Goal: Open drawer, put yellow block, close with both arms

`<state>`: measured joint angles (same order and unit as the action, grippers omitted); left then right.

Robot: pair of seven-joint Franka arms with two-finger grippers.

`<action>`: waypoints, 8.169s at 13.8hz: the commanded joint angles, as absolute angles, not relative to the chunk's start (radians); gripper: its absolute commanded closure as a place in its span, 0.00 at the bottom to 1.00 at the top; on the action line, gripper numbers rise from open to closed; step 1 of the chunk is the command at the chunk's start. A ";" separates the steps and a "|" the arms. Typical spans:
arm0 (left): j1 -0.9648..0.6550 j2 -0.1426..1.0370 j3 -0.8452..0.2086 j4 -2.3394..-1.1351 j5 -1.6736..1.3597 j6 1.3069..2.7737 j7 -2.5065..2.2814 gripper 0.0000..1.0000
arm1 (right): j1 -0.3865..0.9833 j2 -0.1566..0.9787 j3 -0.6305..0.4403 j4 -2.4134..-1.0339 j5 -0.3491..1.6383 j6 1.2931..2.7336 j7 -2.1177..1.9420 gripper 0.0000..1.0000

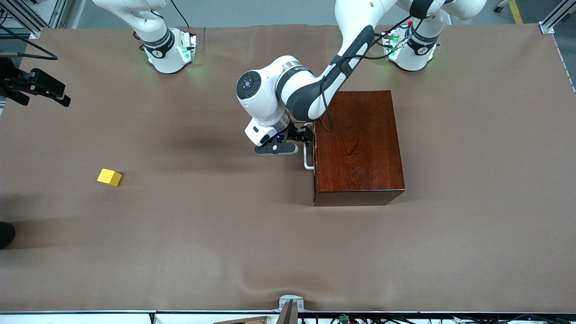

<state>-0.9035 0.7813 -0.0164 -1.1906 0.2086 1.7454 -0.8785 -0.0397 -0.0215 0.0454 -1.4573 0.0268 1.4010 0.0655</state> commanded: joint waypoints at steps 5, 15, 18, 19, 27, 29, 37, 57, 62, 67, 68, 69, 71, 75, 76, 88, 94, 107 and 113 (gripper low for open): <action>-0.911 0.815 -0.008 -1.161 0.222 1.743 -0.880 0.00 | -0.054 -0.023 0.054 -1.450 0.043 1.396 0.064 0.00; -0.914 0.831 -0.011 -1.157 0.170 1.845 -0.978 0.00 | -0.054 -0.023 0.054 -1.450 0.043 1.396 0.064 0.00; -0.914 0.831 -0.015 -1.154 0.167 1.890 -1.011 0.00 | -0.055 -0.023 0.054 -1.450 0.043 1.396 0.064 0.00; -0.914 0.831 -0.015 -1.154 0.160 1.905 -1.020 0.00 | -0.054 -0.023 0.054 -1.450 0.043 1.396 0.064 0.00; -0.919 0.844 -0.026 -1.150 0.147 2.003 -1.103 0.00 | -0.055 -0.023 0.054 -1.450 0.043 1.396 0.064 0.00; -0.923 0.847 -0.026 -1.141 0.147 2.016 -1.121 0.00 | -0.055 -0.023 0.054 -1.450 0.043 1.396 0.064 0.00; -0.945 0.856 -0.026 -1.114 0.120 2.032 -1.153 0.00 | -0.055 -0.023 0.054 -1.450 0.043 1.396 0.064 0.00; -0.942 0.818 -0.025 -1.066 0.097 2.016 -1.200 0.00 | -0.057 -0.023 0.054 -1.450 0.041 1.396 0.064 0.00; -0.911 0.652 -0.009 -1.075 0.103 1.878 -1.187 0.00 | -0.057 -0.023 0.052 -1.451 0.040 1.396 0.067 0.00; -0.720 0.444 -0.009 -1.098 0.110 1.579 -0.958 0.00 | -0.077 -0.002 0.051 -1.454 0.038 1.407 0.063 0.00; -0.674 0.411 -0.009 -1.100 0.112 1.542 -0.919 0.00 | -0.081 0.009 0.049 -1.454 0.026 1.405 0.063 0.00; -0.625 0.388 -0.012 -1.104 0.110 1.514 -0.876 0.00 | -0.092 0.018 0.049 -1.456 0.023 1.405 0.063 0.00; -0.539 0.344 -0.014 -1.124 0.106 1.473 -0.729 0.00 | -0.123 0.054 0.049 -1.454 0.023 1.411 0.063 0.00; -0.355 0.238 -0.017 -1.221 0.097 1.448 -0.449 0.00 | -0.156 0.122 0.049 -1.457 -0.026 1.434 0.063 0.00; -0.310 0.218 -0.017 -1.239 0.086 1.448 -0.377 0.00 | -0.156 0.145 0.049 -1.457 -0.053 1.457 0.064 0.00; -0.081 0.130 -0.009 -1.333 0.067 1.447 -0.138 0.00 | -0.189 0.380 0.049 -1.518 -0.074 1.652 0.075 0.00; -0.043 0.095 -0.012 -1.339 0.064 1.411 -0.091 0.00 | -0.242 0.385 0.049 -1.732 -0.074 1.886 0.075 0.00; -0.020 -0.068 -0.018 -1.574 0.028 1.509 -0.086 0.00 | -0.305 0.497 0.051 -1.930 -0.072 2.218 0.075 0.00; -0.021 -0.064 -0.018 -1.569 0.028 1.511 -0.086 0.00 | -0.318 0.514 0.052 -1.937 -0.072 2.218 0.072 0.36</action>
<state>-0.0372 -0.0533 -0.0077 -1.5570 0.0472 1.4983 -0.1067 -0.2946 0.5169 0.0313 -1.9260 -0.0643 2.2102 0.0687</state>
